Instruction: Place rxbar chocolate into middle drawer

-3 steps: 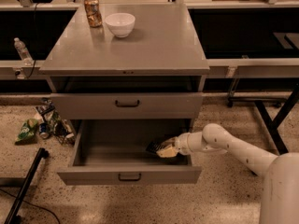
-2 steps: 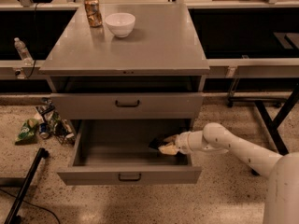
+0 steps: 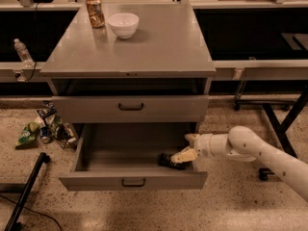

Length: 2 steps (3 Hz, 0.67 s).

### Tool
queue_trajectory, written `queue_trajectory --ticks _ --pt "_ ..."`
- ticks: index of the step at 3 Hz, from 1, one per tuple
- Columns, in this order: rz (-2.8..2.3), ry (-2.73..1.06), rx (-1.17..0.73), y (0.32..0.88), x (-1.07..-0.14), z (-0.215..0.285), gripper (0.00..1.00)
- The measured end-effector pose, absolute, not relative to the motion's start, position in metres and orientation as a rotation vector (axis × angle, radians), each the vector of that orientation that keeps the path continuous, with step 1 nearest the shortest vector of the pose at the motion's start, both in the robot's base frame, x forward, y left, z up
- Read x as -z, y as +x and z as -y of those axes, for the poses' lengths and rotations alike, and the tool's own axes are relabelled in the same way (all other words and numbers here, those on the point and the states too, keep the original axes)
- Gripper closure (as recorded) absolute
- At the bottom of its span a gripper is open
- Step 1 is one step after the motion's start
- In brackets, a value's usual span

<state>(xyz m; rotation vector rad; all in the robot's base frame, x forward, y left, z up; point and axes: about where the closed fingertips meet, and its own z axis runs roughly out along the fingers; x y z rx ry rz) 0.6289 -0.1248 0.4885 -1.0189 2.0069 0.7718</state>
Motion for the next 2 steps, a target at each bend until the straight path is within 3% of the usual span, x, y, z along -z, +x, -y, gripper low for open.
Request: queue_trajectory --ticks 1,2 --pt "-1.963 -0.948 -0.747 0.61 -0.53 0.164 0.43" --pt "-1.894 -0.826 -0.682 0.587 -0.586 0.192 0.42"
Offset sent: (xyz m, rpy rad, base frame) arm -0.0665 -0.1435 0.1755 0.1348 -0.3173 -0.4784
